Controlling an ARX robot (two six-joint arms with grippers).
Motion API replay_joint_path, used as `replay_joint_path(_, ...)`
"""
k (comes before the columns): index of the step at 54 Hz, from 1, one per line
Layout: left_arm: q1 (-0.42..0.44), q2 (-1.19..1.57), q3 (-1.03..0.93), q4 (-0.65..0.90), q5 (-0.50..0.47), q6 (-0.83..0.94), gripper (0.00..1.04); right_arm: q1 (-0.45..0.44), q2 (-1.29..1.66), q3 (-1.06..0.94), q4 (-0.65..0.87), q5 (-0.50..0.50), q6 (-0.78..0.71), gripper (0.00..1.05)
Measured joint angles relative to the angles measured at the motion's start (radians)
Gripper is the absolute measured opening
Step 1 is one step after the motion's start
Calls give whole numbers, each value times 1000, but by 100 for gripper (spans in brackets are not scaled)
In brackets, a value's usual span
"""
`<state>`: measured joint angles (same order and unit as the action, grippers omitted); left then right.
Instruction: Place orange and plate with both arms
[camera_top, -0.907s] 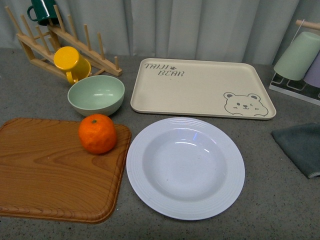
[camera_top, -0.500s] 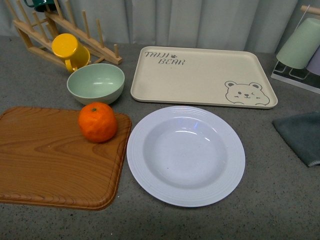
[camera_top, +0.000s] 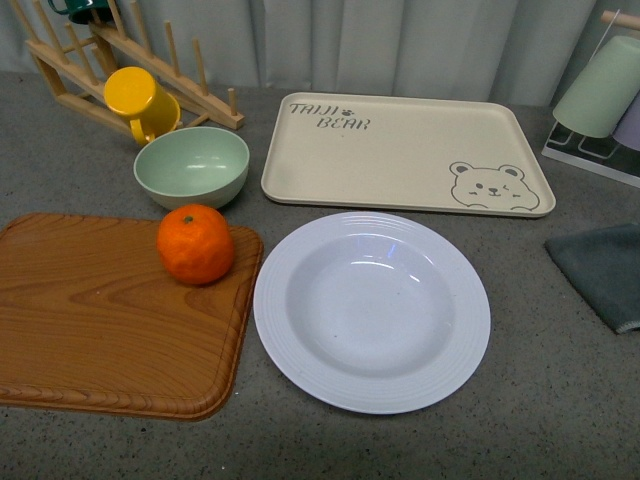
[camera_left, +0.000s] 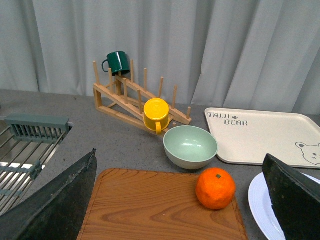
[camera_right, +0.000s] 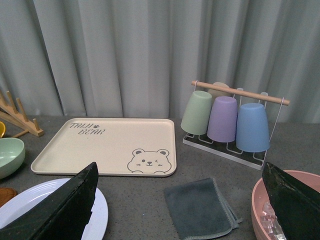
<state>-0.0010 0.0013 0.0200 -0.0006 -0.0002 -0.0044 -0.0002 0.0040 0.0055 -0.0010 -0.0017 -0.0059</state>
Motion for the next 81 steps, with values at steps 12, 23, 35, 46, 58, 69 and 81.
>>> replay_joint_path(12, 0, 0, 0, 0, 0, 0, 98, 0, 0, 0, 0, 0, 0, 96)
replay_joint_path(23, 0, 0, 0, 0, 0, 0, 98, 0, 0, 0, 0, 0, 0, 96)
replay_joint_path(35, 0, 0, 0, 0, 0, 0, 98, 0, 0, 0, 0, 0, 0, 96)
replay_joint_path(46, 0, 0, 0, 0, 0, 0, 98, 0, 0, 0, 0, 0, 0, 96)
replay_joint_path(58, 0, 0, 0, 0, 0, 0, 98, 0, 0, 0, 0, 0, 0, 96)
replay_joint_path(69, -50, 42, 22, -73, -163, -61, 98, 0, 0, 0, 0, -1, 0, 96)
replay_joint_path(81, -46, 430, 69, 121, -253, -257, 98, 0, 0, 0, 0, -1, 0, 96)
